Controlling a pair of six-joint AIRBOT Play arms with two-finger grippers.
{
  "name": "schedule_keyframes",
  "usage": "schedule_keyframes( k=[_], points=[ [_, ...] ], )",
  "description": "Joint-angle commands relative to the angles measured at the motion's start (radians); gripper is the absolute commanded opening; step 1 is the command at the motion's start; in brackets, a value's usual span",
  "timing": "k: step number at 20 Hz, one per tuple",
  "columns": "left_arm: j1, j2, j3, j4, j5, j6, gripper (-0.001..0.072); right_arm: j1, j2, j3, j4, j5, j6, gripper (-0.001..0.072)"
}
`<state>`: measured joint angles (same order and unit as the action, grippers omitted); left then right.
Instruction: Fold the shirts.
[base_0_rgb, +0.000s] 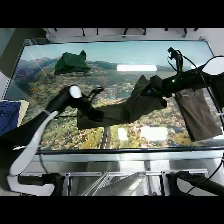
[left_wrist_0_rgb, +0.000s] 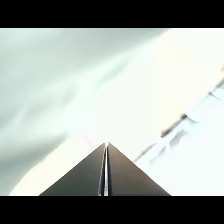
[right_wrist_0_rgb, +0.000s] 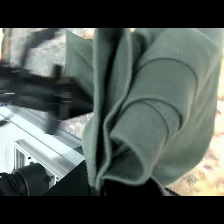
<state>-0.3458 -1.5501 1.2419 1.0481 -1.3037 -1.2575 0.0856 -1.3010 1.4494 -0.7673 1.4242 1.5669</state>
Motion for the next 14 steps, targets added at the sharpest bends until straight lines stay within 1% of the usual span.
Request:
schedule_keyframes(
  k=[1, 4, 6, 9, 11, 14],
  points=[
    [0.230, 0.223, -0.198, 0.051, -0.019, 0.010, 0.0014, 0.084, -0.059, 0.036, 0.001, -0.043, 0.020, 0.0022],
    [0.416, 0.328, -0.245, 0.056, 0.017, -0.002, 0.0014, 0.214, -0.131, 0.040, 0.001, -0.145, 0.038, 0.0022],
    [0.513, 0.377, -0.250, 0.056, 0.035, -0.002, 0.0014, 0.300, -0.195, 0.042, 0.004, -0.241, 0.046, 0.0022],
    [0.624, 0.428, -0.250, 0.055, 0.041, 0.000, 0.0014, 0.403, -0.307, 0.056, 0.016, -0.342, 0.060, 0.0022],
    [0.664, 0.445, -0.250, 0.047, 0.053, 0.000, 0.0014, 0.463, -0.408, 0.085, 0.073, -0.430, 0.056, 0.0022],
    [0.657, 0.447, -0.251, 0.048, 0.056, 0.000, 0.0014, 0.538, -0.550, 0.151, 0.141, -0.564, 0.052, 0.0022]
  ],
)
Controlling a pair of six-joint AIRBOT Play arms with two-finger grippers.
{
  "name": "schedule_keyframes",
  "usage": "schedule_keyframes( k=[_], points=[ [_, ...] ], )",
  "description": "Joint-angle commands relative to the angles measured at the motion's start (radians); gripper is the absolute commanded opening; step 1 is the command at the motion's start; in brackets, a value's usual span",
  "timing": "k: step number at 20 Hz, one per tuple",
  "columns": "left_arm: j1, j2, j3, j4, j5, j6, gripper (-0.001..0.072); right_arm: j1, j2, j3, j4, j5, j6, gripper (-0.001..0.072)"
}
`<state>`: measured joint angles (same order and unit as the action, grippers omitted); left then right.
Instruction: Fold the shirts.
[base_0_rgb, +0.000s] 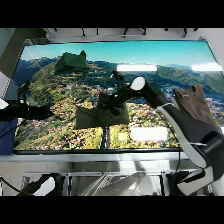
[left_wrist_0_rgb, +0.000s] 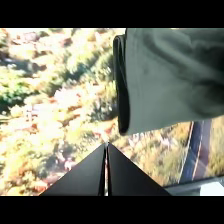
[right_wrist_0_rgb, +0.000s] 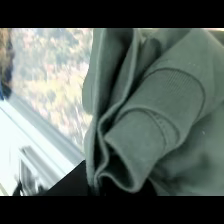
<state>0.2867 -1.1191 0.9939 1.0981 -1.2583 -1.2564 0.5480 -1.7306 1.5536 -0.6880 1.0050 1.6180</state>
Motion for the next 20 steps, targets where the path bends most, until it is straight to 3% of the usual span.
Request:
schedule_keyframes(
  k=[1, 3, 4, 6, 8, 11, 14, 18, 19, 20],
  points=[
    [0.011, 0.016, -0.002, -0.001, 0.011, -0.001, 0.0014, 0.097, -0.161, 0.069, 0.089, -0.182, -0.017, 0.0023],
    [-0.014, 0.015, -0.002, 0.002, 0.013, 0.000, 0.0014, 0.118, -0.213, 0.098, 0.180, -0.209, -0.083, 0.0024],
    [-0.024, 0.014, -0.003, 0.003, 0.013, 0.000, 0.0014, 0.119, -0.224, 0.103, 0.251, -0.203, -0.142, 0.0062],
    [-0.032, 0.012, -0.003, 0.010, 0.013, 0.002, 0.0014, 0.102, -0.215, 0.103, 0.401, -0.171, -0.250, 0.0676],
    [-0.032, 0.000, -0.002, 0.010, 0.011, 0.009, 0.0014, 0.056, -0.178, 0.103, 0.564, -0.097, -0.386, 0.0698],
    [-0.032, -0.035, -0.003, 0.008, -0.002, 0.009, 0.0014, -0.039, -0.080, 0.103, 0.585, -0.019, -0.422, 0.0696],
    [-0.032, -0.063, -0.003, 0.008, -0.005, 0.009, 0.0014, -0.148, 0.021, 0.101, 0.356, 0.134, -0.340, 0.0578],
    [-0.032, -0.090, -0.003, -0.002, -0.002, 0.008, 0.0014, -0.276, 0.177, -0.032, -0.038, 0.161, -0.204, 0.0579],
    [-0.033, -0.097, -0.002, -0.006, 0.003, 0.008, 0.0014, -0.305, 0.203, -0.087, -0.074, 0.145, -0.194, 0.0582],
    [-0.032, -0.106, -0.002, -0.028, 0.010, 0.010, 0.0014, -0.336, 0.212, -0.142, -0.075, 0.137, -0.193, 0.0632]
  ],
)
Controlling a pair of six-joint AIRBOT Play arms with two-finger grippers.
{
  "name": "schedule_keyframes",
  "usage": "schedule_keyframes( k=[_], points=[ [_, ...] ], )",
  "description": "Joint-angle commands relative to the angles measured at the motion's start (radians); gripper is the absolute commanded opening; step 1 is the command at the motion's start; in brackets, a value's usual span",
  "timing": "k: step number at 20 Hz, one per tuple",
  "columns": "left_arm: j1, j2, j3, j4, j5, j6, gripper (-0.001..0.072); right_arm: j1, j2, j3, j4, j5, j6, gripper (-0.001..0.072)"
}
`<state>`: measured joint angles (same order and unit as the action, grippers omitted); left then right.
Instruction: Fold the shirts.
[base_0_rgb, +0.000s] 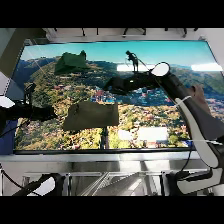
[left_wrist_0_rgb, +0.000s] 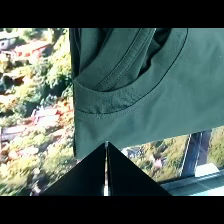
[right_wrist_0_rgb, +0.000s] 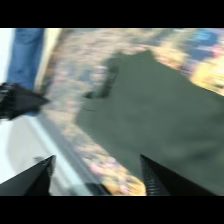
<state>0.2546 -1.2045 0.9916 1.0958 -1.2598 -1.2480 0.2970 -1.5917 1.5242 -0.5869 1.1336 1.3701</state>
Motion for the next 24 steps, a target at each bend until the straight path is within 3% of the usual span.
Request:
schedule_keyframes(
  k=[1, 4, 7, 12, 15, 20, 21, 22, 23, 24],
  points=[
    [0.000, -0.030, 0.000, -0.054, 0.023, 0.002, 0.0014, -0.108, 0.068, -0.157, -0.177, 0.011, 0.059, 0.0715],
    [0.000, -0.054, 0.004, -0.132, 0.067, 0.002, 0.0014, -0.126, 0.005, -0.227, -0.176, 0.011, 0.051, 0.0715],
    [0.000, -0.086, 0.068, -0.129, 0.016, 0.002, 0.0014, -0.123, -0.095, -0.228, -0.146, -0.021, 0.028, 0.0714],
    [-0.001, -0.137, 0.230, -0.129, -0.033, 0.002, 0.0014, -0.074, -0.245, -0.228, 0.089, -0.016, -0.074, 0.0711],
    [0.000, -0.154, 0.297, -0.128, -0.047, 0.002, 0.0014, 0.001, -0.282, -0.228, 0.131, -0.053, -0.076, 0.0711],
    [0.000, -0.154, 0.309, -0.128, -0.046, 0.003, 0.0014, 0.121, -0.316, -0.228, 0.370, -0.150, -0.149, 0.0706],
    [0.000, -0.154, 0.309, -0.128, -0.045, 0.003, 0.0014, 0.138, -0.316, -0.228, 0.390, -0.185, -0.149, 0.0608],
    [0.000, -0.154, 0.309, -0.128, -0.045, 0.003, 0.0014, 0.142, -0.315, -0.225, 0.404, -0.191, -0.168, 0.0183],
    [0.000, -0.154, 0.309, -0.128, -0.046, 0.003, 0.0014, 0.136, -0.306, -0.222, 0.409, -0.184, -0.204, 0.0022],
    [0.000, -0.154, 0.309, -0.128, -0.047, 0.003, 0.0014, 0.123, -0.277, -0.223, 0.386, -0.172, -0.208, 0.0022]
  ],
)
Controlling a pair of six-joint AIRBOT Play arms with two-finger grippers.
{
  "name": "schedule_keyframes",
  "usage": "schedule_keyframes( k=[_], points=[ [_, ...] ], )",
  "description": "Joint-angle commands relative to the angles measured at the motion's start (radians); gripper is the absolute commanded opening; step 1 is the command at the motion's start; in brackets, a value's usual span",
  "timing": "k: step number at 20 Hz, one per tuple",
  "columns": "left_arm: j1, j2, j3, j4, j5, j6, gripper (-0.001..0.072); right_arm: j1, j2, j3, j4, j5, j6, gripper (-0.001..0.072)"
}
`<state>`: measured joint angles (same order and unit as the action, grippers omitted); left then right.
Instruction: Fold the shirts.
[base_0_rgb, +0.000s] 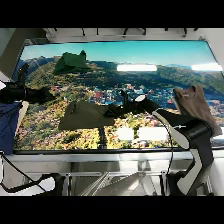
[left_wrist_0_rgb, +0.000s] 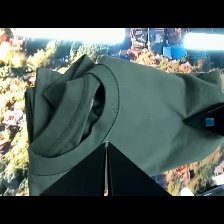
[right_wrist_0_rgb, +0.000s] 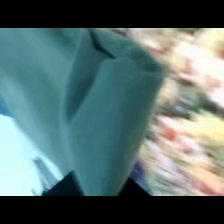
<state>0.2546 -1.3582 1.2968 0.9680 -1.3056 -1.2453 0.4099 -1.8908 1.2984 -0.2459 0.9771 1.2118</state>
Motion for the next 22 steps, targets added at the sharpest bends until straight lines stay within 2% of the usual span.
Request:
schedule_keyframes(
  k=[1, 2, 8, 11, 14, 17, 22],
  points=[
    [0.000, 0.000, 0.004, 0.000, -0.001, 0.001, 0.0014, -0.007, 0.061, 0.003, 0.002, 0.002, -0.045, 0.0022],
    [0.000, 0.000, 0.004, -0.001, 0.001, 0.001, 0.0014, -0.028, 0.114, 0.003, -0.066, 0.022, -0.013, 0.0022],
    [0.000, -0.001, 0.004, -0.005, 0.024, -0.001, 0.0014, -0.182, 0.603, -0.050, -0.568, 0.049, 0.368, 0.0022],
    [0.001, -0.001, 0.004, -0.074, 0.025, 0.000, 0.0014, -0.256, 0.805, -0.099, -0.607, 0.048, 0.481, 0.0022],
    [0.000, -0.001, 0.004, -0.108, 0.010, -0.001, 0.0014, -0.316, 0.925, -0.098, -0.599, 0.020, 0.488, 0.0022],
    [0.000, -0.001, 0.004, -0.108, -0.021, -0.001, 0.0014, -0.433, 0.961, -0.081, -0.568, 0.006, 0.486, 0.0022],
    [-0.001, 0.001, -0.003, -0.107, -0.058, -0.001, 0.0014, -0.653, 0.908, 0.003, -0.455, 0.008, 0.317, 0.0022]
  ],
)
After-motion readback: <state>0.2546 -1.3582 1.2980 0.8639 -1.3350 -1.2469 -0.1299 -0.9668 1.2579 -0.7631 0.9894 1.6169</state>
